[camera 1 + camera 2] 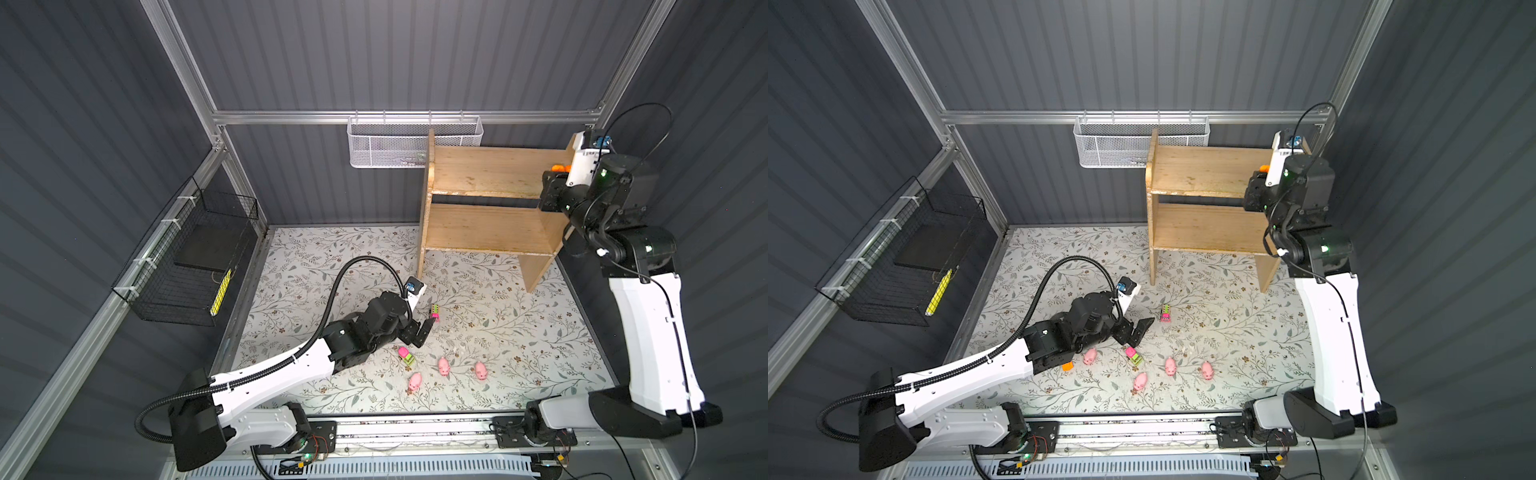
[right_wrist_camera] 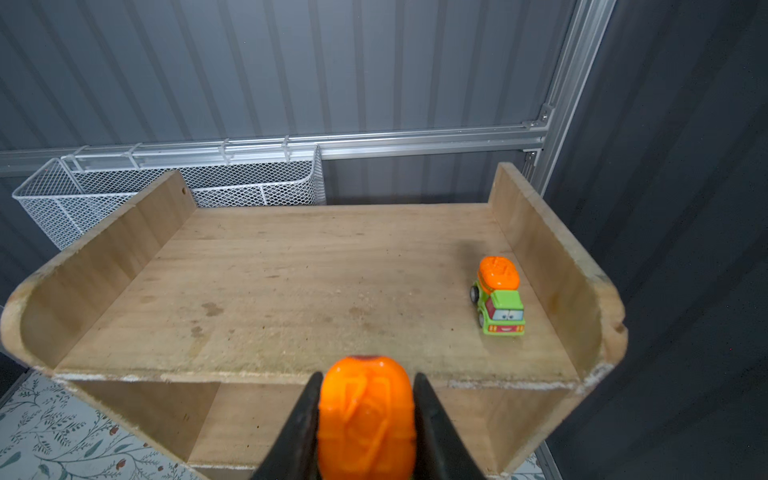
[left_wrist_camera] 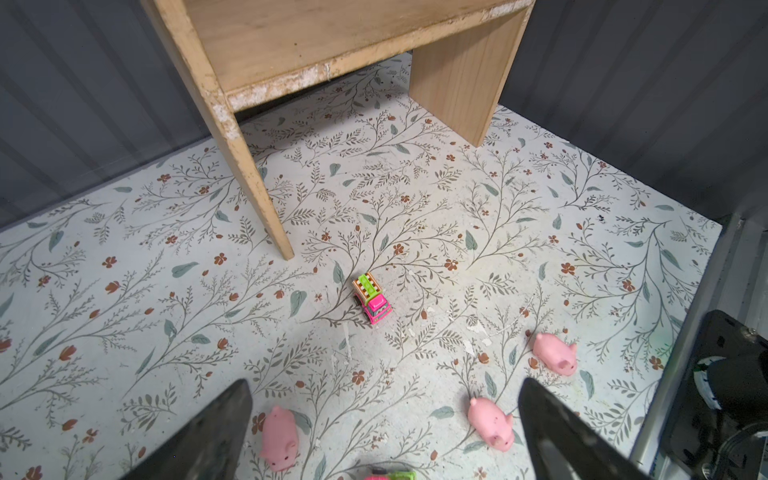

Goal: Place and organize the plastic toys onto the shelf
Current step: 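Lower the truck onto the top shelf beside the first truck while the left gripper rises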

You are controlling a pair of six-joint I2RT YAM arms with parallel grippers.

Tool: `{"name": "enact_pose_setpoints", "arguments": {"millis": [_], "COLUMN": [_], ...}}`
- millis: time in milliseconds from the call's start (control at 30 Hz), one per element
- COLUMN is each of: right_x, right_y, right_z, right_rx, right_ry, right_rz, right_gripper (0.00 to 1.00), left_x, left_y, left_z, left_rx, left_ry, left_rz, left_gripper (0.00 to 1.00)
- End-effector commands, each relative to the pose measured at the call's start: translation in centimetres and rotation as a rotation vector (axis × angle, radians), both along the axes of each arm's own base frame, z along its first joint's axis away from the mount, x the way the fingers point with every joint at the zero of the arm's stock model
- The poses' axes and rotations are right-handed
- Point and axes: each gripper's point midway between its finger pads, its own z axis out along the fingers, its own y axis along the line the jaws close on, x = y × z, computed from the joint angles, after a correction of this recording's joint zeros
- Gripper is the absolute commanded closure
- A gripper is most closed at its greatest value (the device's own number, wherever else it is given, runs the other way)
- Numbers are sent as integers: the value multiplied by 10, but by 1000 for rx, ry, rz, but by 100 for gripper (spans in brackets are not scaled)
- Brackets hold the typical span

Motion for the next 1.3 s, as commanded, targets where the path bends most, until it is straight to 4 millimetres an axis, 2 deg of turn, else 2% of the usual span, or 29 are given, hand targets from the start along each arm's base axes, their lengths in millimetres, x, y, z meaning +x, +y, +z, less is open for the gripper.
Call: {"name": "enact_pose_setpoints", "arguments": {"millis": [0, 100, 233, 400, 533, 700, 1267], "right_x": [9, 21, 34, 48, 56, 67, 85], "right_y": [3, 0, -2, -9, -16, -23, -44], "right_z": [-4, -8, -17, -25, -29, -37, -54], "right_rx": [14, 30, 37, 44, 63, 73, 91], "right_ry": [31, 45, 70, 92, 105, 126, 172], "right_rz": [37, 37, 33, 17, 22, 35, 45], "right_gripper": [72, 72, 72, 72, 72, 72, 71], "left_x": [2, 3, 6, 12, 17, 24, 49], "left_y": [-15, -34, -59, -84, -96, -105, -120], "left_z": [41, 87, 159, 202, 217, 227, 233], "left_rx": [-29, -85, -164, -178, -180, -185, -215], "left_ry": [-61, -114, -209, -280, -315, -326, -301], "left_rz": [-53, -110, -180, -238, -256, -272, -303], "left_gripper": [0, 0, 0, 0, 0, 0, 0]}}
